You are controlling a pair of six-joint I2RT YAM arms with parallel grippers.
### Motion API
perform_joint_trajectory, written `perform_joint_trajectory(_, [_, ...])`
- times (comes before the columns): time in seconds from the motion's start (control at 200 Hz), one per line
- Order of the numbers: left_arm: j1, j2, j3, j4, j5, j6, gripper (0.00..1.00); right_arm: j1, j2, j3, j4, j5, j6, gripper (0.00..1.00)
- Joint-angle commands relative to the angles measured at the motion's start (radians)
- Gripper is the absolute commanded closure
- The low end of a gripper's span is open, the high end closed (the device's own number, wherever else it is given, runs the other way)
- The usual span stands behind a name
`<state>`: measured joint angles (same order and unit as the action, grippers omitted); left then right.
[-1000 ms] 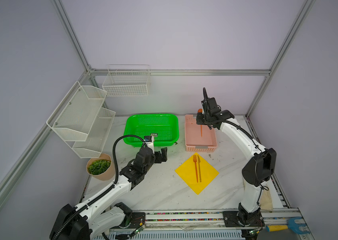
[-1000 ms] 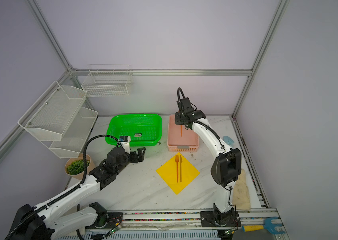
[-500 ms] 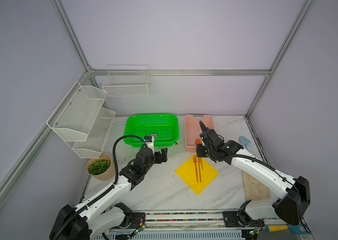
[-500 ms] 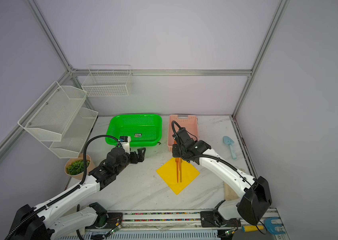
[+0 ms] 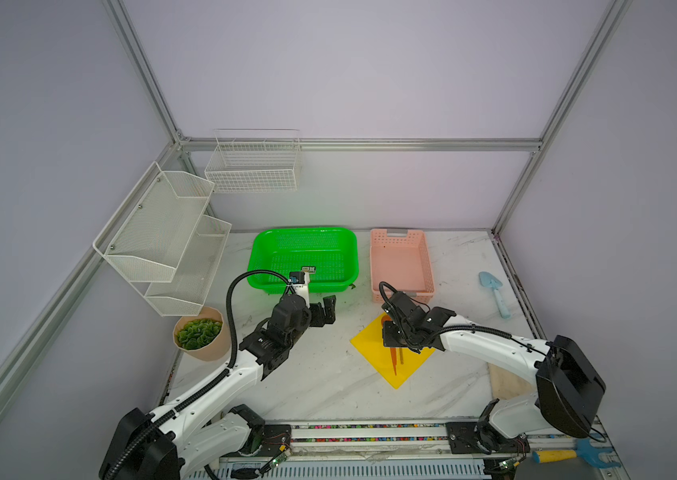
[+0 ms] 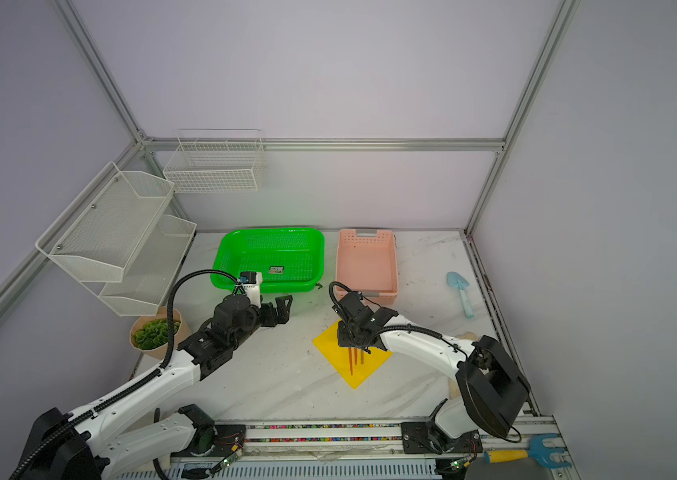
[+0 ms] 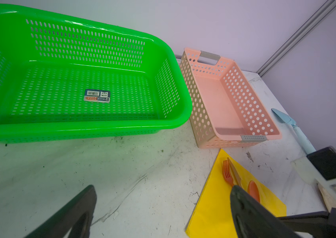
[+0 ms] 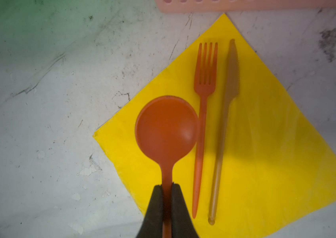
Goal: Place the utensils on the paper napkin and roll it up
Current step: 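Lift the orange spoon and carry it over the napkin beside the fork, then lower the spoon beside the fork and open the right gripper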
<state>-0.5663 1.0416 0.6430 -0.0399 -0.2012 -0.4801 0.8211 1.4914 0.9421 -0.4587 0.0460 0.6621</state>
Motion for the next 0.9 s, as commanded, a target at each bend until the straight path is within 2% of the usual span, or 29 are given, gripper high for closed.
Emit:
perform_joint_trajectory(0.0, [-0.006,-0.011,-0.022,0.028,-0.002,-0.008,0.0,0.004,0.056,0.016,0.075,0.017,0.028,1.0])
perform_joint_trajectory(0.175, [-0.006,-0.014,-0.026,0.024,-0.004,-0.006,0.0,0.004,0.145,0.034,0.107,0.042,0.01,1.0])
perform_joint_trajectory(0.895, [-0.006,0.015,-0.019,0.029,-0.009,-0.003,0.0,-0.031,0.244,0.078,0.109,0.134,-0.036,1.0])
